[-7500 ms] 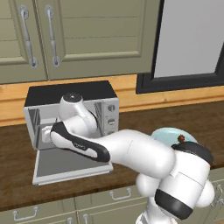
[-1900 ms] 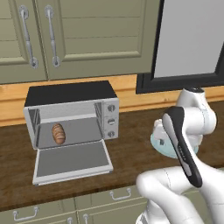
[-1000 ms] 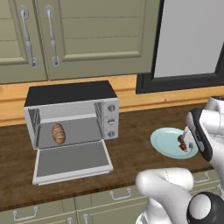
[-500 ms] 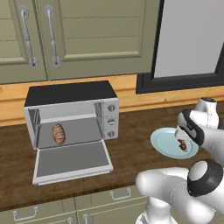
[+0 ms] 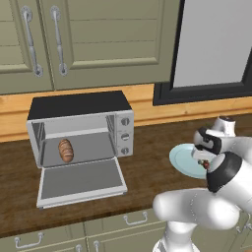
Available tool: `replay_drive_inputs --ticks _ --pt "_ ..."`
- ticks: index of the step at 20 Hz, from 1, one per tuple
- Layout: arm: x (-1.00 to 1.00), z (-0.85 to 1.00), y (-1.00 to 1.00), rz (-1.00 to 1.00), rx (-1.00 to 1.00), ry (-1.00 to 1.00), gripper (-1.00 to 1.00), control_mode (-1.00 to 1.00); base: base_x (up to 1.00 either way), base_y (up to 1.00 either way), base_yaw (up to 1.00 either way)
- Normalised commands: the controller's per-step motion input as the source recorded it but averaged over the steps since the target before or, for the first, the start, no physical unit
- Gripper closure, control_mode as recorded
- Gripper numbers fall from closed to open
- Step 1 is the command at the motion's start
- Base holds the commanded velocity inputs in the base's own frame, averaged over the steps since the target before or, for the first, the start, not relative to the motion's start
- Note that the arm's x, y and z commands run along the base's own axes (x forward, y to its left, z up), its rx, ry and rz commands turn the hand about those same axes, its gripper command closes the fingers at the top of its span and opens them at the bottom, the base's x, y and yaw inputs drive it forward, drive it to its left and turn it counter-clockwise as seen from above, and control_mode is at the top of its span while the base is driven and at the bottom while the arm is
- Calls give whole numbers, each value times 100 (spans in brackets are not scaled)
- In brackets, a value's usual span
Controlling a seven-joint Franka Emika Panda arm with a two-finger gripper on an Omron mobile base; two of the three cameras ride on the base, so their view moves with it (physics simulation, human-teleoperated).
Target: Pick up the kebab skewer and baguette bread, and place them inside the toaster oven. Close the toaster oven door and start by setting the timer.
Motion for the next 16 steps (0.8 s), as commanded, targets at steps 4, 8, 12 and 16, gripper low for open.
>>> replay_drive_inputs --ticks 4,8,12,16 --pt "33 -32 -6 2 -1 0 -100 -100 0 0 0" --pt "19 -30 -23 2 -1 0 -100 -100 0 0 0" --pt "10 -23 -14 1 0 0 -100 -100 0 0 0" --pt "6 -16 -1 1 0 0 -100 -100 0 0 0"
